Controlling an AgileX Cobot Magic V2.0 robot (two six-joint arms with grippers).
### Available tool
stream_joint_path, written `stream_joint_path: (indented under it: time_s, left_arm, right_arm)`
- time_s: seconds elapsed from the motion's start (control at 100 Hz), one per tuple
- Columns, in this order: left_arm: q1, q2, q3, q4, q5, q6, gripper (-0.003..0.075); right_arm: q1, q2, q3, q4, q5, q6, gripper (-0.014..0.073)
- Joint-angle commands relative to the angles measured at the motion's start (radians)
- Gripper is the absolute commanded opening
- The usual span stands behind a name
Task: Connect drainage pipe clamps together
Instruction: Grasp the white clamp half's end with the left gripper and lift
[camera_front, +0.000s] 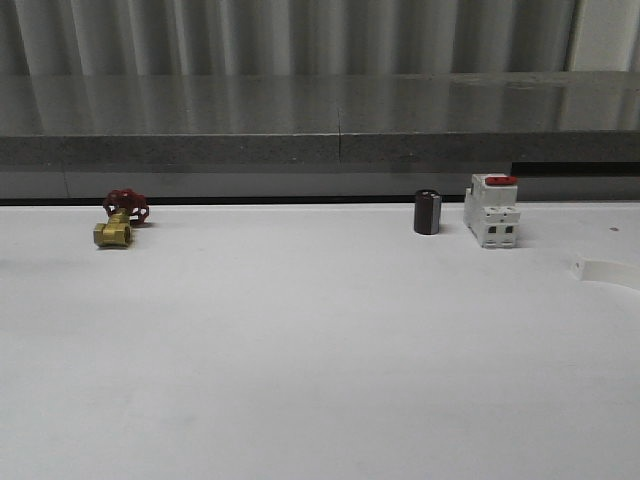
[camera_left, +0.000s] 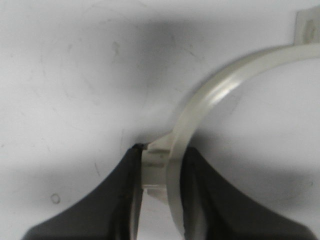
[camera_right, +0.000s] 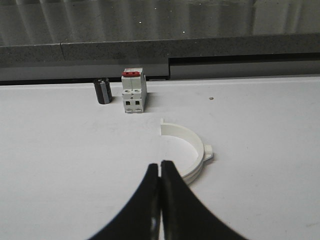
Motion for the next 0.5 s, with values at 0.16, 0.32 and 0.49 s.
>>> stream_joint_path:
  time_s: [0.16,0.32,0.49]
  left_arm:
    - [-0.042,-0.156,-0.016,-0.067,0.057,-0.105,0.0011]
    - [-0.155,-0.238,-0.016,-0.065,0.112,-0.308,0.0011]
    - [-0.335,-0.271,-0.016,-0.059,0.121,-0.459,0.0011]
  right_arm:
    - [-0.004,-0.020,-0.016,-0.005,-0.083,-0.008,-0.0118]
    - [-0.004,-0.020,-0.016,-0.005,-0.083,-0.008,-0.0118]
    - [-0.004,-0.020,-0.016,-0.005,-0.083,-0.008,-0.0118]
